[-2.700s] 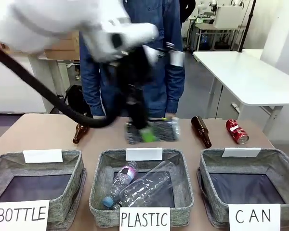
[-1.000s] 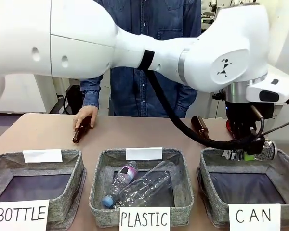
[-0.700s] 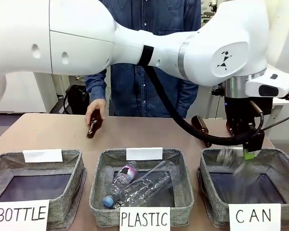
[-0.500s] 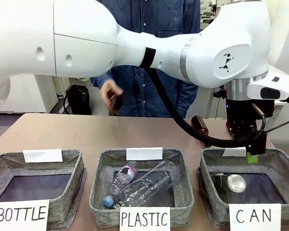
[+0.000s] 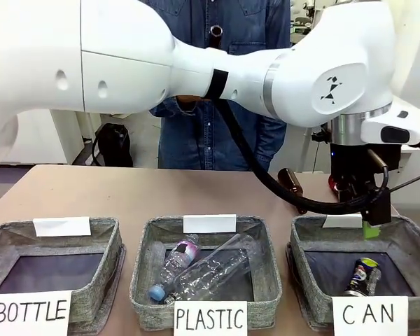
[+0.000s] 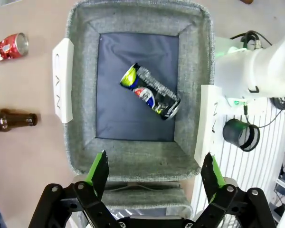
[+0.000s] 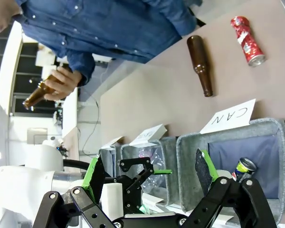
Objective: Sort the can waste into the basket.
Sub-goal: Pick up the can waste from the table and place it in the right Fabric basket.
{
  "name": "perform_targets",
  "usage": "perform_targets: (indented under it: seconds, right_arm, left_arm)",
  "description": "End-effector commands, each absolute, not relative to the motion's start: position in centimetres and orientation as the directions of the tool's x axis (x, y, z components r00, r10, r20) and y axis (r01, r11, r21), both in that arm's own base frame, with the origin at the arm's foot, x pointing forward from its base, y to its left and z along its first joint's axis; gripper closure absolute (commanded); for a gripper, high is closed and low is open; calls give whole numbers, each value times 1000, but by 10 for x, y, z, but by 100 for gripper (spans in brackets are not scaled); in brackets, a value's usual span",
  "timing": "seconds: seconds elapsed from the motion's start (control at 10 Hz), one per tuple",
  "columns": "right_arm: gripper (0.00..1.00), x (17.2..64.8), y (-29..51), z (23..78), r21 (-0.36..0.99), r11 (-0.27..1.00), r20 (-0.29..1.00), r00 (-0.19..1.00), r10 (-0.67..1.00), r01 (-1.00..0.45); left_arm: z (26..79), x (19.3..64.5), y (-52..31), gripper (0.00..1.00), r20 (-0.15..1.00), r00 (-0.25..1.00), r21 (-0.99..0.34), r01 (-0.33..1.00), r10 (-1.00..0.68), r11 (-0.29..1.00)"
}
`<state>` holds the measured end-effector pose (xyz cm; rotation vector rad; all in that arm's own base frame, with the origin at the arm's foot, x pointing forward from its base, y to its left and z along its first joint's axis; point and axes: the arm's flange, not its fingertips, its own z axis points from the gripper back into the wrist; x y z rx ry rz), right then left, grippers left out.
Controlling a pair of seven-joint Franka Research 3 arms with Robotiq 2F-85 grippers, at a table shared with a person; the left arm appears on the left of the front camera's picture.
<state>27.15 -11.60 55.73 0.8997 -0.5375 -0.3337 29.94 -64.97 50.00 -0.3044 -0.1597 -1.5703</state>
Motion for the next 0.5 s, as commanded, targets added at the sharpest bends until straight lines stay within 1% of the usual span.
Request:
perform_targets:
  seconds: [0.0, 0.1, 0.2, 0.3, 0.4]
  right_arm:
    - [0, 270, -116, 558, 820, 571, 292, 820, -493, 52]
    - [0, 270, -116, 558, 820, 571, 292, 820, -493, 52]
    - [0, 270, -116, 558, 820, 571, 292, 820, -493, 52]
    - [0, 271, -116, 557, 810, 584, 300, 819, -489, 52]
    - [0, 272, -113, 559, 810, 585, 310, 818, -485, 40]
  left_arm:
    - [507, 299, -642, 0, 292, 22, -71, 997, -956, 1]
    - [511, 300, -627, 0, 253, 25, -54, 998, -967, 12]
    - [520, 303, -601, 0, 240, 10, -85, 996, -971, -11]
    - [532, 304, -553, 0, 234, -16, -110, 993, -972, -43]
    - [544, 301, -517, 0, 250, -16, -130, 990, -968, -49]
